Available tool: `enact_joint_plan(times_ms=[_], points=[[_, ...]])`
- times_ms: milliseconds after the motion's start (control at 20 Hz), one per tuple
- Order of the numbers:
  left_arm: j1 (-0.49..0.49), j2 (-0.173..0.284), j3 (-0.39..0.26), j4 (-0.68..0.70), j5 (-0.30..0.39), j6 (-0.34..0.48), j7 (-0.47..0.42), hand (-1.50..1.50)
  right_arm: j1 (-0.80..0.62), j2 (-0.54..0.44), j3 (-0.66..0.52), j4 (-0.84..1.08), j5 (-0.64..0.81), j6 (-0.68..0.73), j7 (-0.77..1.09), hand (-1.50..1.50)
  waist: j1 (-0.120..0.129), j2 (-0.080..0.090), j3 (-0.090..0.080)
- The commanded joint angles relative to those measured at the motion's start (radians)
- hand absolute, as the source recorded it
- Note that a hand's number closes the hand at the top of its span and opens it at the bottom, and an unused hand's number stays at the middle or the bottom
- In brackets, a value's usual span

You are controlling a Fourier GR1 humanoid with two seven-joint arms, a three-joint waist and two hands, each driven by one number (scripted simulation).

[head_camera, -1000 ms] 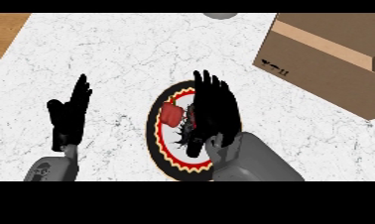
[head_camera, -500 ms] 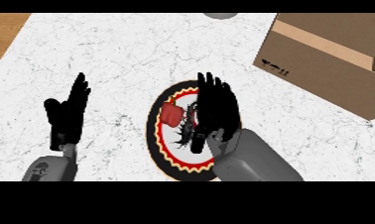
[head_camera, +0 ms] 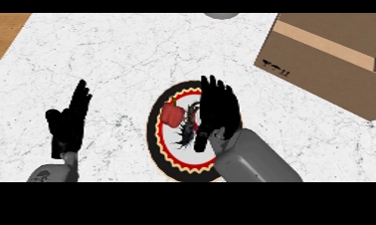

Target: Pick the can from the plate and place it in the cardboard box

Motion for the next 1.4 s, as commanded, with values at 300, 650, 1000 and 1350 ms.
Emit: enact_joint_plan(times_ms=[300,650,1000,1350], points=[[-0.046,-0.013,0.018,-0.016,-0.034,0.011,0.069,0.00,-0.020,0.015,0.097,0.063,0.000,-0.096,0.025,1.50,0.002,0.001,0.000],[-0.015,-0.030,0.012,-0.043,-0.044,-0.007,0.064,0.00,-0.033,0.016,0.018,0.023,0.137,-0.027,-0.023,1.50,-0.004,-0.001,0.000],[0.029,-0.018,0.049,-0.011,-0.042,-0.026,0.009,0.00,0.268,-0.179,0.082,-0.221,0.110,-0.002,-0.201,1.50,-0.014,-0.002,0.000],[-0.035,-0.021,0.057,-0.020,-0.050,-0.040,0.067,0.00,0.304,-0.265,0.021,-0.437,0.167,0.095,-0.243,1.50,-0.010,-0.001,0.000]])
